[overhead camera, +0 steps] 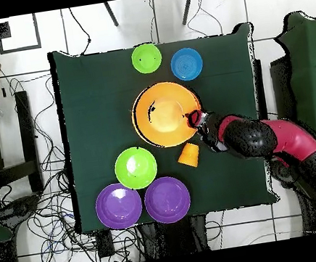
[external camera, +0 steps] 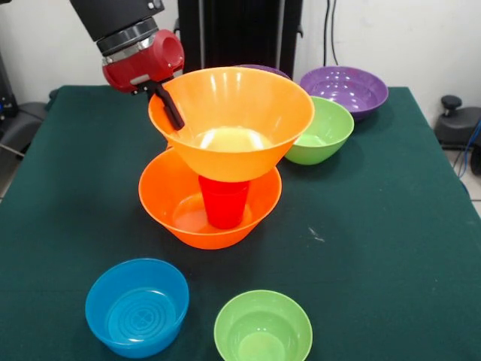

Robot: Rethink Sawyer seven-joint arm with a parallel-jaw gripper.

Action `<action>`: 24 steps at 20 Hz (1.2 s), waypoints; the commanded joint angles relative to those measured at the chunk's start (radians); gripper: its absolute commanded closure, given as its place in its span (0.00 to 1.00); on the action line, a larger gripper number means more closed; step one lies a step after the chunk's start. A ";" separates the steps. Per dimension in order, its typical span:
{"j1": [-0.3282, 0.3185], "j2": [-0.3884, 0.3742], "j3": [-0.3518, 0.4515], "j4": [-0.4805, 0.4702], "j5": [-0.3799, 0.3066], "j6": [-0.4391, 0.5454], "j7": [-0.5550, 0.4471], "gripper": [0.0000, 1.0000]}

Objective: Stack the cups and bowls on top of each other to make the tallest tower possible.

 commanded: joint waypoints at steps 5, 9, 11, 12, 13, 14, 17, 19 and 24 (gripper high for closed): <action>-0.004 0.039 0.044 -0.090 -0.077 0.142 -0.359 1.00; -0.005 0.041 0.051 -0.093 -0.084 0.149 -0.358 1.00; -0.002 0.039 0.054 -0.097 -0.085 0.153 -0.359 1.00; 0.000 0.039 0.054 -0.101 -0.086 0.155 -0.360 1.00; 0.001 0.042 0.053 -0.104 -0.087 0.158 -0.364 1.00; 0.002 0.045 0.053 -0.109 -0.089 0.159 -0.367 1.00; 0.002 0.053 0.051 -0.108 -0.094 0.154 -0.371 1.00; 0.006 0.061 0.050 -0.123 -0.092 0.161 -0.378 1.00; 0.007 0.089 0.028 -0.129 -0.119 0.138 -0.382 1.00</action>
